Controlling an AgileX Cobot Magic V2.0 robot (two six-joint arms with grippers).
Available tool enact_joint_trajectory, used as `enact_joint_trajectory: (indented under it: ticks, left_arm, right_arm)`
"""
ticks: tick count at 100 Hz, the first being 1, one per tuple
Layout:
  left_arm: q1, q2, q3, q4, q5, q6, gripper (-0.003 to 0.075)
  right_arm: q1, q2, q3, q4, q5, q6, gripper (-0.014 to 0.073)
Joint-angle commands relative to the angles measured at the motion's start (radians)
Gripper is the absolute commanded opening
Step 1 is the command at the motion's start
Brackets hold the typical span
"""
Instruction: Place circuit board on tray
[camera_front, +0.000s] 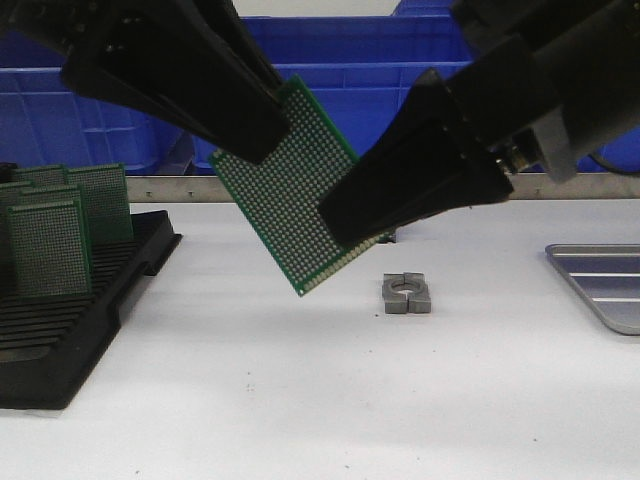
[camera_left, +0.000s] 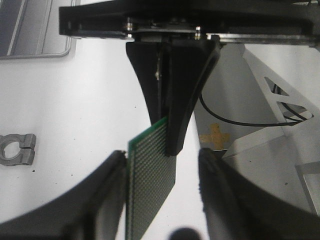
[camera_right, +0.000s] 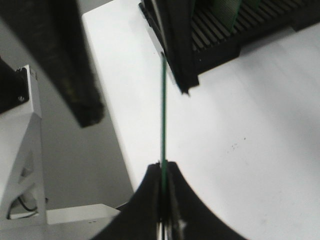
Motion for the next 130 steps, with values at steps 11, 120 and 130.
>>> enact_joint_trajectory:
  ticks: [11, 120, 130]
  left_arm:
    - [-0.007, -0.034, -0.030, -0.066, -0.007, -0.010, 0.0522]
    - [-0.007, -0.034, -0.030, -0.063, -0.007, -0.010, 0.0512]
    - [-0.007, -0.034, -0.030, -0.054, -0.002, -0.012, 0.0512]
  right_arm:
    - [-0.048, -0.020, 0.014, -0.043, 0.037, 0.261, -0.0062]
    - [-0.638, 0.224, -0.074, -0.079, -0.326, 0.411, 0.0227]
    - [-0.638, 0.220, -0.089, -0.080, -0.372, 0.359, 0.0514]
